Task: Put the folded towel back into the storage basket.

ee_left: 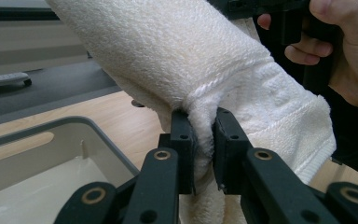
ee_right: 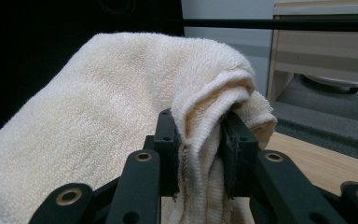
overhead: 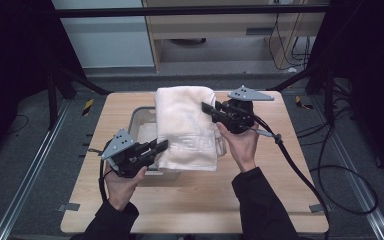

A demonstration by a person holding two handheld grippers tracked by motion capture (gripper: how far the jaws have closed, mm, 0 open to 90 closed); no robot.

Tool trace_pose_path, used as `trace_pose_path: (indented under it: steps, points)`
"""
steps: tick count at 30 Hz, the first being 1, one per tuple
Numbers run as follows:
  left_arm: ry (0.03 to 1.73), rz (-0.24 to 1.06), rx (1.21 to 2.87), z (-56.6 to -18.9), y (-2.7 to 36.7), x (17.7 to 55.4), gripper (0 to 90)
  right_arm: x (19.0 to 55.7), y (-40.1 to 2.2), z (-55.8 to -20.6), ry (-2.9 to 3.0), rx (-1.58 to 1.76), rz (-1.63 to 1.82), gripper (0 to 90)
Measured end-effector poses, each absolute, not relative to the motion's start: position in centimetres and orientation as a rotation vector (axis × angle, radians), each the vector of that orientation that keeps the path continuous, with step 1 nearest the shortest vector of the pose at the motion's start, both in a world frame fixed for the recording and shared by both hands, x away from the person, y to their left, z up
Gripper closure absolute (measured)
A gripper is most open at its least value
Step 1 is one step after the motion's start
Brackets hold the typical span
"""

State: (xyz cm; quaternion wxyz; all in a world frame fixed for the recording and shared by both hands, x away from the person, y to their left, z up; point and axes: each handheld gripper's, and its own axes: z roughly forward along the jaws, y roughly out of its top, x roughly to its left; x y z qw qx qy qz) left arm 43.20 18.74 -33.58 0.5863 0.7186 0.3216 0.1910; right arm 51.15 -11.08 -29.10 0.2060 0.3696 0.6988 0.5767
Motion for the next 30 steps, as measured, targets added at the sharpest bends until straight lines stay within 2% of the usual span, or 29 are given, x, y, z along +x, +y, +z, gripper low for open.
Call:
trace_pose_path:
  steps: [30]
  points:
    - [0.814, 0.491, 1.603, -33.2, 23.4, 43.3, 79.2, 53.0, -5.8, -28.5, 1.978, 0.982, 1.632, 71.2]
